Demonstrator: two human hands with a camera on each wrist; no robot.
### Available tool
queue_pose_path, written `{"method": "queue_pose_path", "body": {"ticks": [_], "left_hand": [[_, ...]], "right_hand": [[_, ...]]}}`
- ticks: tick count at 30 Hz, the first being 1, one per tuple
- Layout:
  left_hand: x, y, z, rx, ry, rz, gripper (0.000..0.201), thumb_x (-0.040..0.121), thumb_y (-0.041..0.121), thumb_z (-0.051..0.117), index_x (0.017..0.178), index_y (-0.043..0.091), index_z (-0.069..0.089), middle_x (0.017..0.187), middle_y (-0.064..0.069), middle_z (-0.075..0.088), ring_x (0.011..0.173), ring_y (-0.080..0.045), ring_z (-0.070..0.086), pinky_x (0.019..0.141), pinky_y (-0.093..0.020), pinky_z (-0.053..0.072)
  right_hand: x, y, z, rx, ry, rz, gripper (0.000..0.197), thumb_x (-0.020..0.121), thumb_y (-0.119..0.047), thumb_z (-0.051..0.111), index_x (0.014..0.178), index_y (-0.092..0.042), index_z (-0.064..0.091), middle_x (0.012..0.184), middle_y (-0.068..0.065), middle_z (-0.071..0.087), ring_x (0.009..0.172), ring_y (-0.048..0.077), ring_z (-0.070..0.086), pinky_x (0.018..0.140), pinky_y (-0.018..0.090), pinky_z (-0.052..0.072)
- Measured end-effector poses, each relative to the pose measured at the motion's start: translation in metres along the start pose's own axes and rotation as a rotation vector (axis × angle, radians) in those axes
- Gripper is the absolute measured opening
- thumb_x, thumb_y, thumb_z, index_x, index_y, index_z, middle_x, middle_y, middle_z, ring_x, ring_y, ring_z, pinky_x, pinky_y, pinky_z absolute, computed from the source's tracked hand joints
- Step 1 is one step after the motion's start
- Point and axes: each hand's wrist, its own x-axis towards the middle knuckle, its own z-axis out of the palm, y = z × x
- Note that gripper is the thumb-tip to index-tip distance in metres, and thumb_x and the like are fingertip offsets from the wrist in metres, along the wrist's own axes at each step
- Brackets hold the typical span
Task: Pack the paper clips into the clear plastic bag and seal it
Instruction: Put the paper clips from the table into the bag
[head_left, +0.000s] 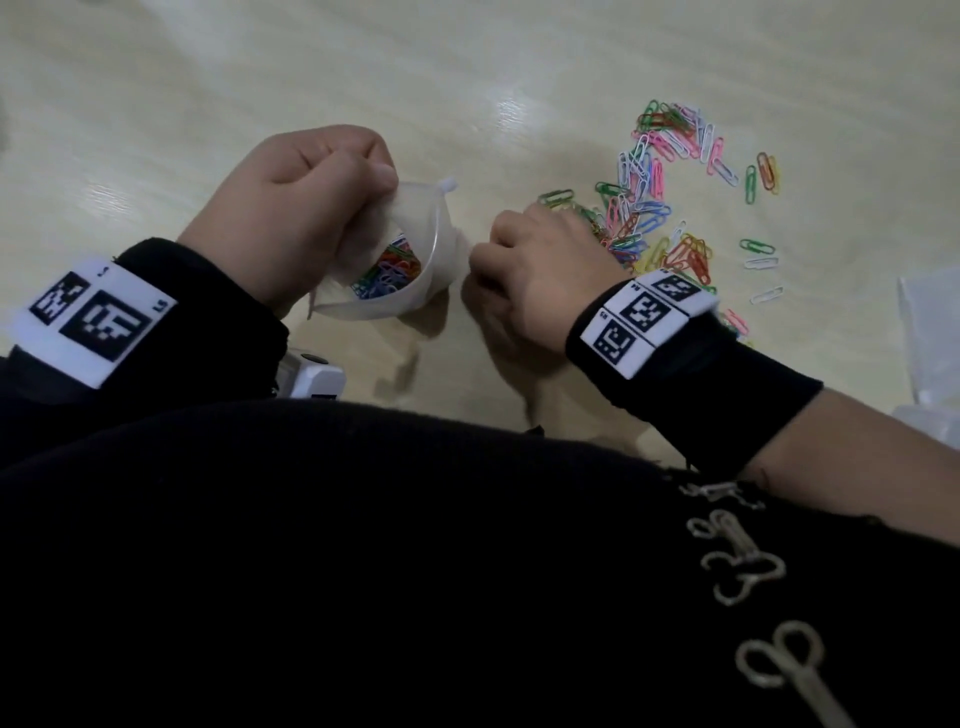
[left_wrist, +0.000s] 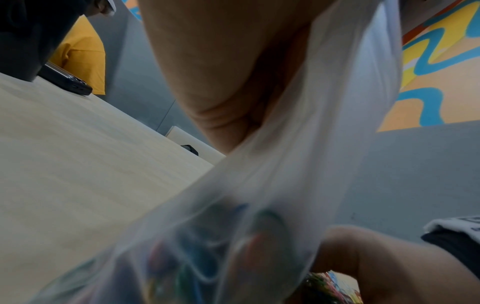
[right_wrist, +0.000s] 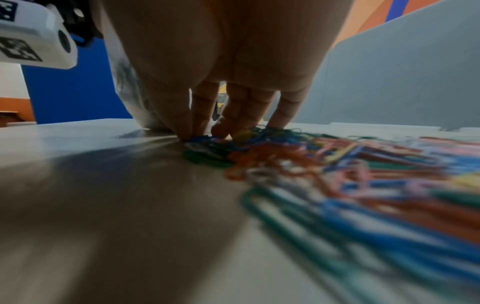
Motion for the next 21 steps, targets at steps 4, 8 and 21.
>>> {"method": "queue_pose_path", "body": {"ticks": [4,8,21], "left_hand": [[0.001,-0.003,0.008,0.017,-0.022,0.005,0.031,0.08,0.016,0.043,0.049,0.02,0.043,0.038,0.007,0.038,0.039,-0.013,0.028,0.041,-0.018,0.023],[0.003,-0.002,0.018,0.04,-0.021,0.015,0.029,0.079,0.018,0.044,0.05,0.02,0.044,0.039,0.004,0.041,0.04,-0.013,0.03,0.041,-0.019,0.024],[0.006,0.004,0.042,0.017,0.09,0.024,0.032,0.078,0.017,0.045,0.046,0.02,0.045,0.038,0.006,0.04,0.041,-0.012,0.031,0.059,-0.033,0.037]], "right_hand": [[-0.016,0.029,-0.01,-0.065,-0.022,0.08,0.028,0.087,-0.038,0.052,0.099,-0.017,0.066,0.108,0.009,0.057,0.108,0.034,0.048,0.09,0.042,0.035],[-0.023,0.059,-0.017,0.133,0.223,0.312,0.025,0.088,-0.036,0.052,0.104,-0.02,0.063,0.115,0.008,0.052,0.113,0.03,0.045,0.092,0.041,0.039],[-0.019,0.059,-0.004,0.115,0.128,0.1,0.032,0.094,-0.028,0.044,0.119,-0.012,0.057,0.126,0.011,0.05,0.114,0.032,0.046,0.094,0.042,0.041]]}}
